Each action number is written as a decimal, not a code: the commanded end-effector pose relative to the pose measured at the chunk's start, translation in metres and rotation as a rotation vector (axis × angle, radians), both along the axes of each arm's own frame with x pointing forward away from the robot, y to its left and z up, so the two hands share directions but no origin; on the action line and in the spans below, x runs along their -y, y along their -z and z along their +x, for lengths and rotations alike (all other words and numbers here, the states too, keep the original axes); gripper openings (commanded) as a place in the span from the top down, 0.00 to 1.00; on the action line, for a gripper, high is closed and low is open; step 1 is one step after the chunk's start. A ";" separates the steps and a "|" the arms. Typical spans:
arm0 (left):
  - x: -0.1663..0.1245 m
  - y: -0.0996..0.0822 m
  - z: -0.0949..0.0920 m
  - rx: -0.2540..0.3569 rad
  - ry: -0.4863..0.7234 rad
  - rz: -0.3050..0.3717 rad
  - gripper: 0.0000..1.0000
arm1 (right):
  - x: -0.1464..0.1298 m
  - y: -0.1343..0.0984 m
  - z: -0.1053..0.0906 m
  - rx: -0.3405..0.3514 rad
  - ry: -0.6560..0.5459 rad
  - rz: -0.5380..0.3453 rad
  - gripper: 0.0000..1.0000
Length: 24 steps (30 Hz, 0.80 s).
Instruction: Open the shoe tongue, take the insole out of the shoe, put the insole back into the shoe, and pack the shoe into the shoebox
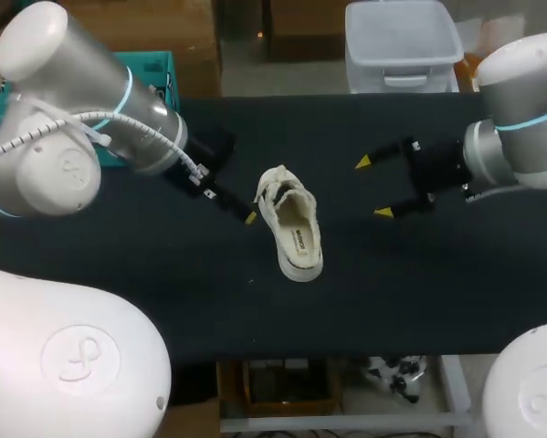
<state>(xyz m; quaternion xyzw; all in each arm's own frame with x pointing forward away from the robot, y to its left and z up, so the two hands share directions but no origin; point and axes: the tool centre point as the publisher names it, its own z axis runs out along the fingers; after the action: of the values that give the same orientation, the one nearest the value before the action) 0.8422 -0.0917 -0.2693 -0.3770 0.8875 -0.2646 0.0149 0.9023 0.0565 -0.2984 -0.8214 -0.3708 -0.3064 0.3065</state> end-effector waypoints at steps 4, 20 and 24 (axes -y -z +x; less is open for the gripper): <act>0.024 0.018 0.015 -0.106 -0.159 0.044 0.00 | 0.012 -0.020 -0.002 -0.344 -0.496 0.154 0.00; 0.049 0.035 0.011 -0.119 -0.305 0.100 0.00 | 0.007 -0.023 -0.015 -0.211 -0.377 0.044 0.00; 0.050 0.037 0.015 -0.125 -0.320 0.104 0.00 | 0.004 -0.027 -0.022 -0.165 -0.318 0.009 0.00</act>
<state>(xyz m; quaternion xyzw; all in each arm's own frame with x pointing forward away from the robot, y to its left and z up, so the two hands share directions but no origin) 0.8545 -0.1368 -0.3040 -0.5237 0.8285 -0.1977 0.0116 0.8940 0.0505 -0.2769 -0.7526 -0.4775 -0.1617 0.4237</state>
